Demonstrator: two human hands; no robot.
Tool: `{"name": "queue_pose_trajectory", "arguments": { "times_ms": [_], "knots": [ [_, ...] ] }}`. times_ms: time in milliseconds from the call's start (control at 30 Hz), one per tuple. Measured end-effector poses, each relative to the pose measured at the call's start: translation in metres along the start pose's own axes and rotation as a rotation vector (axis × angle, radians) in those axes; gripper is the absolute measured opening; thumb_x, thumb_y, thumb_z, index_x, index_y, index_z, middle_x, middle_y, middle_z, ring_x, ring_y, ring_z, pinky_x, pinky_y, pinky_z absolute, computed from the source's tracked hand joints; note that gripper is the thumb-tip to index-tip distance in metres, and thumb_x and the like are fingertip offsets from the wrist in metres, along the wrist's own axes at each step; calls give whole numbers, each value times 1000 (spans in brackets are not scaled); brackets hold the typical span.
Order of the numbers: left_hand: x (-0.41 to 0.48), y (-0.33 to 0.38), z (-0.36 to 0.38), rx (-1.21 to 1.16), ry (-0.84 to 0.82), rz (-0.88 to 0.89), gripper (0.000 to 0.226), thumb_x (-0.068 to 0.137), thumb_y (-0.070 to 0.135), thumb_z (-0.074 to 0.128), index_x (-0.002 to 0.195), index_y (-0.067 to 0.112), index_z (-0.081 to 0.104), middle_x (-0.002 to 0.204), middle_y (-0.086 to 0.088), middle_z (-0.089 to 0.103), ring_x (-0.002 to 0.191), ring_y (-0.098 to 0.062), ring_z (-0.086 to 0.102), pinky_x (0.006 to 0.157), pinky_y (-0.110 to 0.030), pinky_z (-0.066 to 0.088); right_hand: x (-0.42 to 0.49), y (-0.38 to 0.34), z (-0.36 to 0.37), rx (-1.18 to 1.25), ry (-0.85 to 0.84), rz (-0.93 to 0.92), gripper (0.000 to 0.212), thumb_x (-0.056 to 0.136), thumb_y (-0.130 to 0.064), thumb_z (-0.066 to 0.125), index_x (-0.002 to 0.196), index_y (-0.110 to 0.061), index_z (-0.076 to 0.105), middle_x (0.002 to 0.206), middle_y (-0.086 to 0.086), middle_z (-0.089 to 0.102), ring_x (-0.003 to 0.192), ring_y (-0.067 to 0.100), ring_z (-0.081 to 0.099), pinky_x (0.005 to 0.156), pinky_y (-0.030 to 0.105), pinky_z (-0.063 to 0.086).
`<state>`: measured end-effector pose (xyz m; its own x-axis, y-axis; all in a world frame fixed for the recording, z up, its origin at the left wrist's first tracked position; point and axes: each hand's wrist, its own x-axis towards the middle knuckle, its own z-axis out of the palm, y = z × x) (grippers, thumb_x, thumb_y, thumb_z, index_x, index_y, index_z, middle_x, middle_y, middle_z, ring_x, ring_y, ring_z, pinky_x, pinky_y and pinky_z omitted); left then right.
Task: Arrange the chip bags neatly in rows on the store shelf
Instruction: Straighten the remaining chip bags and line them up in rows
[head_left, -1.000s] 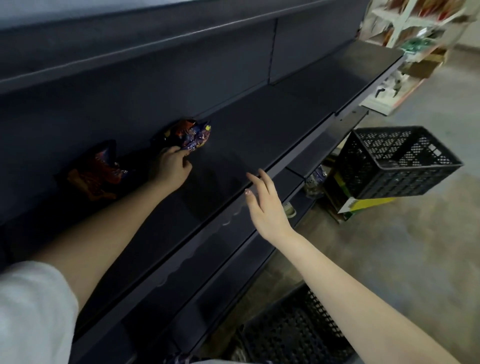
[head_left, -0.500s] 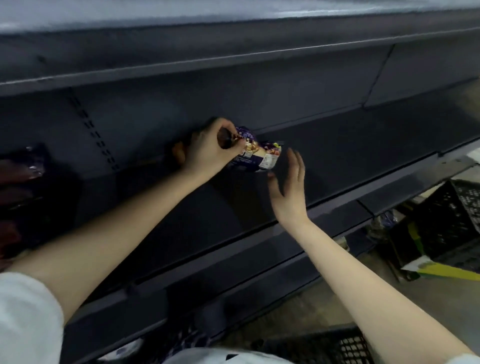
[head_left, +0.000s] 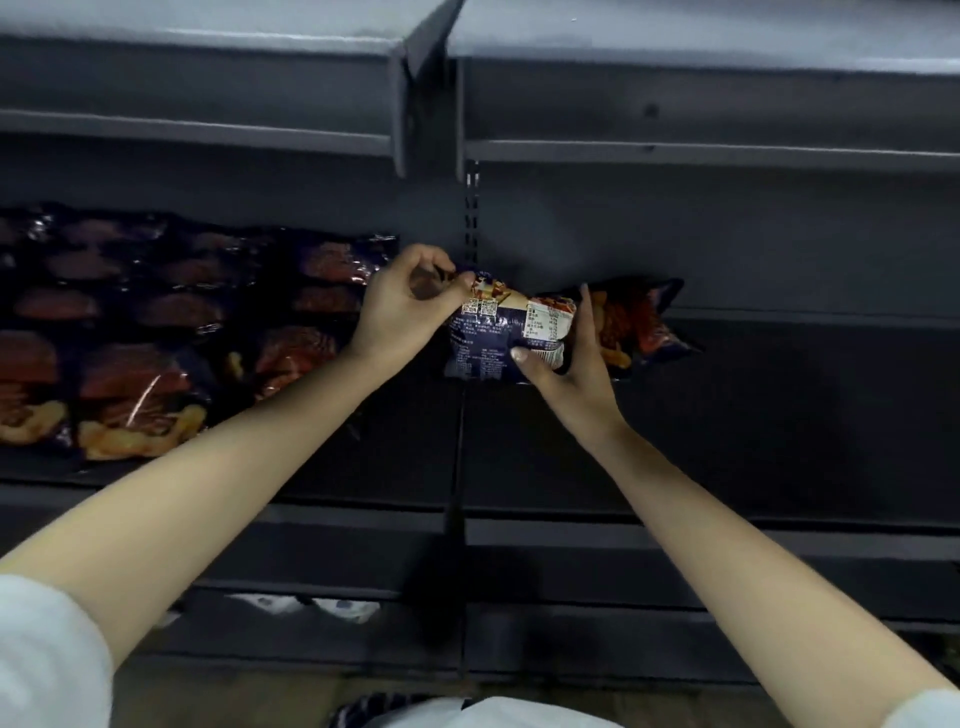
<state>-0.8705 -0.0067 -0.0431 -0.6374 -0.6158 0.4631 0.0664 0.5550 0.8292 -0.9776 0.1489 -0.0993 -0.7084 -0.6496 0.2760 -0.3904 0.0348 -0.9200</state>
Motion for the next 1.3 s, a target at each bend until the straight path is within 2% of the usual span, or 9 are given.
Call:
{"name": "queue_pose_trajectory", "arguments": {
  "times_ms": [133,267,367,600,700,833,1000,1100,1300],
  "knots": [
    [-5,-19,-50,64,25,-39,15,74,45,64,78,36,54,70,12,54,70,-10,58,71,-53,55,10,-6,48,67,-63,-13,99,79,-30,73,151,-18,6,120,-24,52,113,-13,50,98,14,40],
    [-10,-35,-102,190,-36,8,16,86,25,63,97,22,53,89,16,56,81,5,55,83,-26,49,13,-21,94,139,-48,-35,100,71,-37,77,148,-29,15,131,-7,56,122,5,52,105,35,43],
    [-14,-39,-136,212,-32,-14,26,87,17,63,106,20,47,101,15,53,94,13,51,82,-5,38,18,-37,124,151,-47,-90,98,75,-21,78,148,-31,14,127,-15,56,121,-1,52,104,28,42],
    [-20,-48,-195,267,-14,18,45,83,24,67,122,23,43,126,2,49,116,-3,46,99,-11,34,19,-63,179,110,-47,-221,101,77,-22,78,146,-37,6,123,-6,62,114,3,58,94,16,44],
    [-26,-53,-204,296,10,73,40,82,25,67,117,20,50,121,-1,49,112,-5,48,98,-14,36,15,-71,194,74,44,-244,99,79,-28,75,144,-41,3,136,6,54,115,-6,53,91,5,40],
    [-33,-57,-208,172,-128,-64,6,89,19,61,93,24,60,94,6,61,82,5,57,74,-9,42,9,-77,211,-44,228,-408,89,83,-3,68,148,-18,9,149,13,33,123,-15,40,91,-3,30],
    [-43,-61,-203,-420,-359,-344,54,69,51,74,112,36,46,117,13,53,108,-2,58,79,-22,53,-9,-86,235,-268,70,-515,81,83,5,56,146,-29,18,151,13,26,141,23,26,108,7,20],
    [-45,-66,-205,-394,-333,-315,70,66,41,78,124,22,43,124,2,55,105,5,59,81,-18,51,-22,-87,251,-381,0,-550,69,83,-6,53,145,-20,26,154,15,19,141,33,22,114,13,10],
    [-35,-85,-226,-433,-96,-417,33,75,37,63,104,23,62,101,1,69,99,-17,66,79,-37,55,-38,-82,273,-527,-73,-700,61,79,-15,50,139,-9,39,151,13,28,131,37,31,108,46,34]
  ]
}}
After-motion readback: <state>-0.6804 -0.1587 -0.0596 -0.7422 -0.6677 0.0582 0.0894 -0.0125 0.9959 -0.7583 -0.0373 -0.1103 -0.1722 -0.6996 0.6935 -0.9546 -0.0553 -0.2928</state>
